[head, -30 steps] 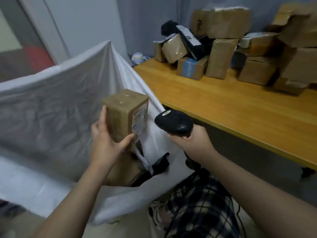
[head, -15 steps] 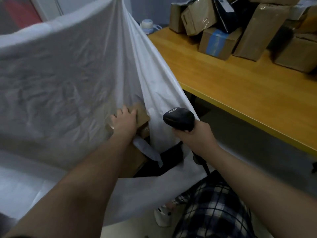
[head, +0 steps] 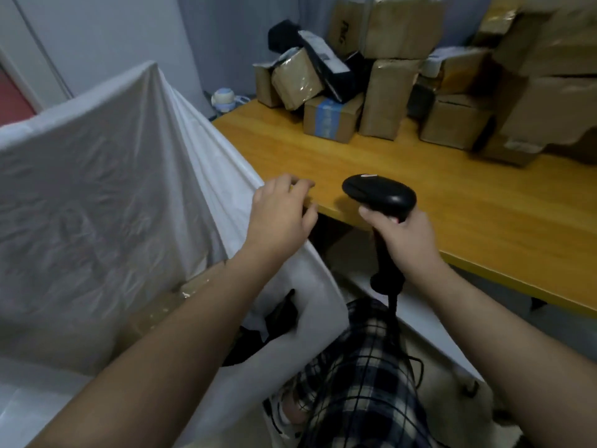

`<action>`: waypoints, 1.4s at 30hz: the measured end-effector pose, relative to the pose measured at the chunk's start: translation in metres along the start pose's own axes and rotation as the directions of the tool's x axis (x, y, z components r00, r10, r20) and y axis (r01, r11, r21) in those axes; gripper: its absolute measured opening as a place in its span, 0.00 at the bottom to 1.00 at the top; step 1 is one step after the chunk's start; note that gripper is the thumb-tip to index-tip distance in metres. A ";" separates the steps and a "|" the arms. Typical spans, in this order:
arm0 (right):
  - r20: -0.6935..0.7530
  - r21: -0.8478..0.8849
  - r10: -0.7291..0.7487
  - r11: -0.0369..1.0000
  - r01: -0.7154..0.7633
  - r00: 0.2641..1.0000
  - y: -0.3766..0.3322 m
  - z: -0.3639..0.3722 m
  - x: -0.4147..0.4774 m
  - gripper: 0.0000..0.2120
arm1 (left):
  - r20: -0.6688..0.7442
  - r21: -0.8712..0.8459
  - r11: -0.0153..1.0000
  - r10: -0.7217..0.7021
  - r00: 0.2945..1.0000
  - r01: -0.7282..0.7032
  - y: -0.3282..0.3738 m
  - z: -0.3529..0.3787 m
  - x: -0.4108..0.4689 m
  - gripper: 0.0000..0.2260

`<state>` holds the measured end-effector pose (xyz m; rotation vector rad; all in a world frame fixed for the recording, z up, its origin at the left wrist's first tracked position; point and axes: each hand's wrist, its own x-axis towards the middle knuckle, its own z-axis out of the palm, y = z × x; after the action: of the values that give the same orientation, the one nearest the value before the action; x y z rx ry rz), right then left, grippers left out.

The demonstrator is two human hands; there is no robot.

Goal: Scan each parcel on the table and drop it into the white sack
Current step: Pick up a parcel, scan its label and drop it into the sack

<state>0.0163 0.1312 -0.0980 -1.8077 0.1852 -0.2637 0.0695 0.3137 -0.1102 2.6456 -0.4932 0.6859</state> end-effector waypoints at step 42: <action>-0.366 0.438 0.190 0.899 -0.011 0.911 -0.023 -0.255 0.054 0.11 | 0.353 -0.935 -0.011 -0.144 0.924 0.356 0.259 0.031 0.234 0.31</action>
<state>-0.0028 -0.1151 -0.0113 -1.2829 0.4760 -0.5573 0.1661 0.0180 0.0516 1.2432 -0.2907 -0.1174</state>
